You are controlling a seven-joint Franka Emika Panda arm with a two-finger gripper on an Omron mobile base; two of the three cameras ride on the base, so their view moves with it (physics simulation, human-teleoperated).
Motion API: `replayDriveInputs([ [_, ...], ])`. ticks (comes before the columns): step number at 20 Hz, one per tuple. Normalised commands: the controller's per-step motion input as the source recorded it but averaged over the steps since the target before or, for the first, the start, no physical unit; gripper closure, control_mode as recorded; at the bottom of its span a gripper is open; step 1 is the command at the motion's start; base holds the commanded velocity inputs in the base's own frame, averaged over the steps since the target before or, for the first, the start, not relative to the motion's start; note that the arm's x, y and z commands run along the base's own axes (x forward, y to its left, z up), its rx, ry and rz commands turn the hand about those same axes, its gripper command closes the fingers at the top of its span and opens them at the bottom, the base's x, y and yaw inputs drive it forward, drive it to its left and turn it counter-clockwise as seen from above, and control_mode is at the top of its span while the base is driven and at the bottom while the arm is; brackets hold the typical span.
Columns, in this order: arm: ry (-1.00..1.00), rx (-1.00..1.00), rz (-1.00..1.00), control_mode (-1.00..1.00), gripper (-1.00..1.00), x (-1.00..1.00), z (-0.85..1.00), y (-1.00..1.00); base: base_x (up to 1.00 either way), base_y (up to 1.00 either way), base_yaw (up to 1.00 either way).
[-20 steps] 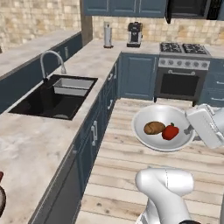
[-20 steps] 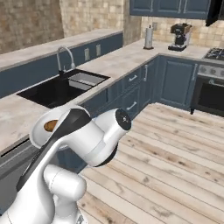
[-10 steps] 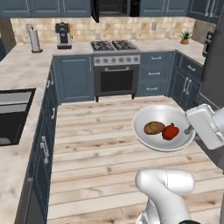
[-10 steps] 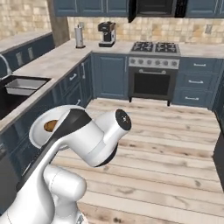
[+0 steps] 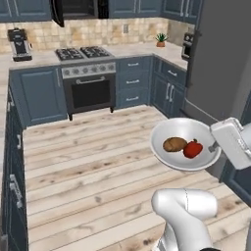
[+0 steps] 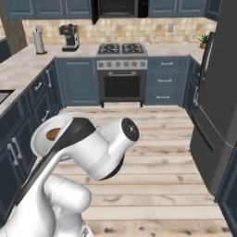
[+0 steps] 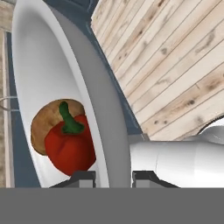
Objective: Place the bowl containing the bell pepper and potato in the microwave. Close the microwave door and press the start button to microwave the meal.
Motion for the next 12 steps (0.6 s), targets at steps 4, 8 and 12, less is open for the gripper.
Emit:
replayDriveInputs([
  [4,0.0,0.0,0.0,1.0,1.0,0.0,0.0,0.0,0.82,0.1,-0.08],
  [8,0.0,0.0,0.0,1.0,1.0,0.0,0.0,0.0,0.98,0.02,-0.01],
  [12,0.0,0.0,0.0,1.0,1.0,0.0,0.0,0.0,1.0,0.0,0.0],
])
